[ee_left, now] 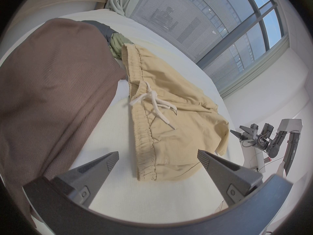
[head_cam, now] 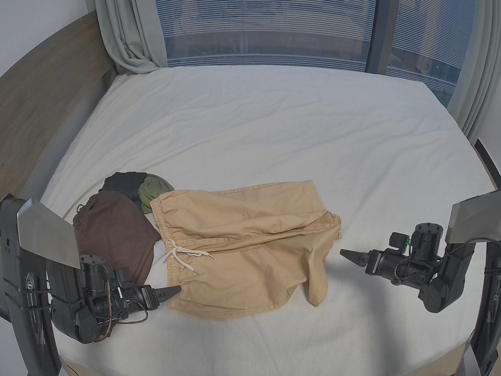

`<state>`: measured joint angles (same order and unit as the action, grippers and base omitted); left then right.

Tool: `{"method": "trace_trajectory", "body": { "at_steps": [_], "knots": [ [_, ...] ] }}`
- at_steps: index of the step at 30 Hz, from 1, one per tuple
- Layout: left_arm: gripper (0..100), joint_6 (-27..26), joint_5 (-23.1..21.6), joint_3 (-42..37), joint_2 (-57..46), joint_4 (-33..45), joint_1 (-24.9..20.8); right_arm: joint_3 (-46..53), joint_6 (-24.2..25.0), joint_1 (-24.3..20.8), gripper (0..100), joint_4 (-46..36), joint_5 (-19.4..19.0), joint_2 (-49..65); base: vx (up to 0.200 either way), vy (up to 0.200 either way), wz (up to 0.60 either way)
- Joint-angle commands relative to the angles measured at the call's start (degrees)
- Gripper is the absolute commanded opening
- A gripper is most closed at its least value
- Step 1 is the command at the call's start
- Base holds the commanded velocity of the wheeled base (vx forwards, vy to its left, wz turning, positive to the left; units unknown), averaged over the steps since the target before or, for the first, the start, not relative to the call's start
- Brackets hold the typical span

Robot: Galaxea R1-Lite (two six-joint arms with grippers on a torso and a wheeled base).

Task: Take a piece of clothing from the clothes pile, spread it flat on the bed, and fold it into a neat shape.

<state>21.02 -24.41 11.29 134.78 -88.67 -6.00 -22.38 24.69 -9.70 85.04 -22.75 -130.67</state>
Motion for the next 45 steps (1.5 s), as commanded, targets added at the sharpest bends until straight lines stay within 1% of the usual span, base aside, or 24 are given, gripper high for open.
{"method": "trace_trajectory", "body": {
  "at_steps": [1, 13, 25, 26, 35, 36, 38, 40, 45],
  "knots": [
    [100, 0.08, -0.03, -0.21, 1.89, -0.01, -0.24, -0.03, 0.01, -0.23, 100, 0.04, -0.02, -0.20, 0.000, 0.000, 0.00],
    [100, -0.01, 0.59, 1.02, 6.72, -0.01, -3.67, -0.12, 0.01, -0.23, 100, 0.04, -0.02, -0.11, 0.000, 0.000, 0.00],
    [100, -0.01, 0.76, 3.57, 8.04, -0.01, -3.93, -0.21, 0.10, -0.23, 100, 0.04, -0.10, -0.20, 0.000, 0.000, 0.00],
    [0, 0.08, 0.76, 3.57, 7.96, -0.01, -3.93, -0.12, 0.10, -0.23, 100, 0.04, -0.10, -0.20, 0.000, 0.000, 0.00],
    [0, -0.19, 0.76, 3.30, 7.96, -0.01, -3.85, 1.11, 0.01, -1.46, 100, -0.49, -0.28, -0.37, 0.000, 0.000, 0.00],
    [0, -0.19, 0.68, 3.39, 7.87, -0.10, -3.41, 2.96, 0.01, -2.34, 100, -0.40, -2.04, -1.08, 0.000, 0.000, 0.00],
    [0, -0.10, 0.68, 3.39, 7.34, -0.10, -2.88, 4.54, 0.01, -3.30, 100, -0.49, -3.44, -1.08, 0.000, 0.000, 0.00],
    [0, -0.10, 0.68, 3.39, 6.64, -0.10, -2.35, 5.42, 0.01, -4.18, 100, -0.58, -3.97, -1.25, 0.000, 0.000, 0.00],
    [0, 0.08, 0.59, 3.04, 4.79, -0.10, -1.74, 6.74, 0.01, -7.26, 100, 0.12, -3.88, -4.86, 0.000, 0.000, 0.00]
  ]
}}
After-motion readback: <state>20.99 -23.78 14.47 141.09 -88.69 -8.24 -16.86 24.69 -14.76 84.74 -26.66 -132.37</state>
